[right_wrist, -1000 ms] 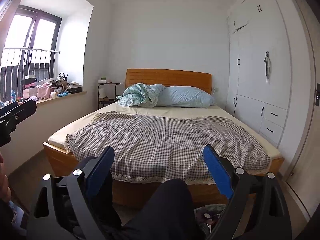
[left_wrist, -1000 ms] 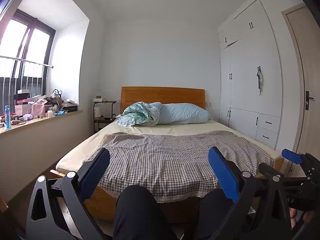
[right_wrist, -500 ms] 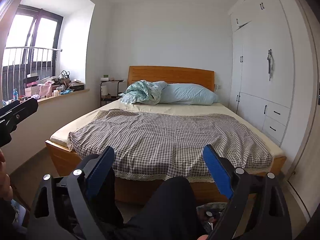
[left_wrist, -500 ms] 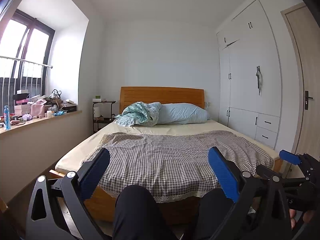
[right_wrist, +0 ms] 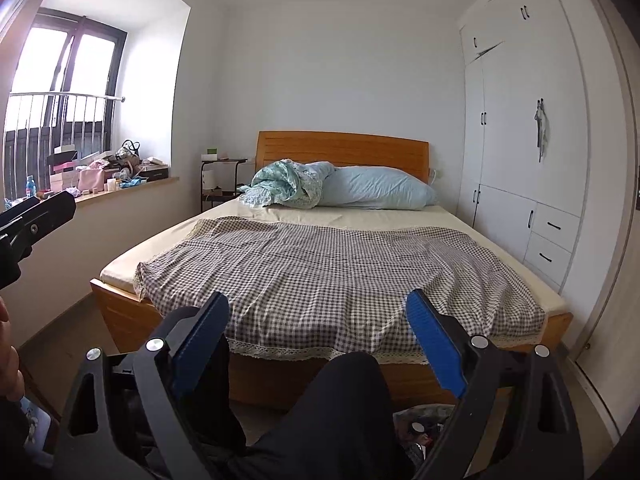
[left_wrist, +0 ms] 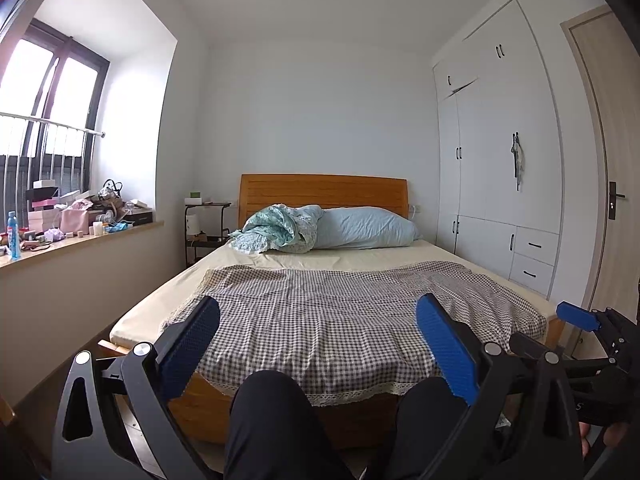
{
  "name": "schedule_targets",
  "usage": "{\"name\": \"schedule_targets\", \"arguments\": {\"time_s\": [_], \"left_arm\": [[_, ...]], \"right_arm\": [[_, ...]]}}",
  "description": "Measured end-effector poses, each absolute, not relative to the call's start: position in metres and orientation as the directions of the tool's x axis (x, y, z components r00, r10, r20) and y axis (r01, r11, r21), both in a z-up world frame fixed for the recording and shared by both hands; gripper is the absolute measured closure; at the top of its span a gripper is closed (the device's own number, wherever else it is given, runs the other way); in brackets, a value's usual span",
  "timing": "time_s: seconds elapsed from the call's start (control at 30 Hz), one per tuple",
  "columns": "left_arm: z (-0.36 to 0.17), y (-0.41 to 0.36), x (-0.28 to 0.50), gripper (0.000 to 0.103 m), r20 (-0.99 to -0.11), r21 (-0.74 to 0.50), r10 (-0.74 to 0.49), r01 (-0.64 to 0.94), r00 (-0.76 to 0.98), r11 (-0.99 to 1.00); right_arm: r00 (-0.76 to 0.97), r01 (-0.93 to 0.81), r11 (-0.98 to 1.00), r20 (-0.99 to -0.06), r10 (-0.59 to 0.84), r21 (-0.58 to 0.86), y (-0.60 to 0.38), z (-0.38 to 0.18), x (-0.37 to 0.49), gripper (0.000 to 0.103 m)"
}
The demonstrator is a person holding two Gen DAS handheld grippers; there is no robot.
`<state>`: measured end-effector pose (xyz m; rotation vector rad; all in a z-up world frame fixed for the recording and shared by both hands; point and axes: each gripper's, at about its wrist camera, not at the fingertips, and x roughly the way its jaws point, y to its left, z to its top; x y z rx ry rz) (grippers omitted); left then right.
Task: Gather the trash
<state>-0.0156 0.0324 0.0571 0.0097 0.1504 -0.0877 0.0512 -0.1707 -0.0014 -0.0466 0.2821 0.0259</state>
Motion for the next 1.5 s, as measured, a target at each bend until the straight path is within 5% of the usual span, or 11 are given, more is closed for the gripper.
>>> {"name": "schedule_targets", "arguments": {"time_s": [1.5], "left_arm": [[0.052,0.0269,-0.018,0.008,-0.149,0.018,-0.104,0.107,0.983,0.994]], "right_arm": [[0.958,-0.038,0.998,-0.285,0.024,-0.043,-0.1732,-0.0035,0.0506,0.017]]}}
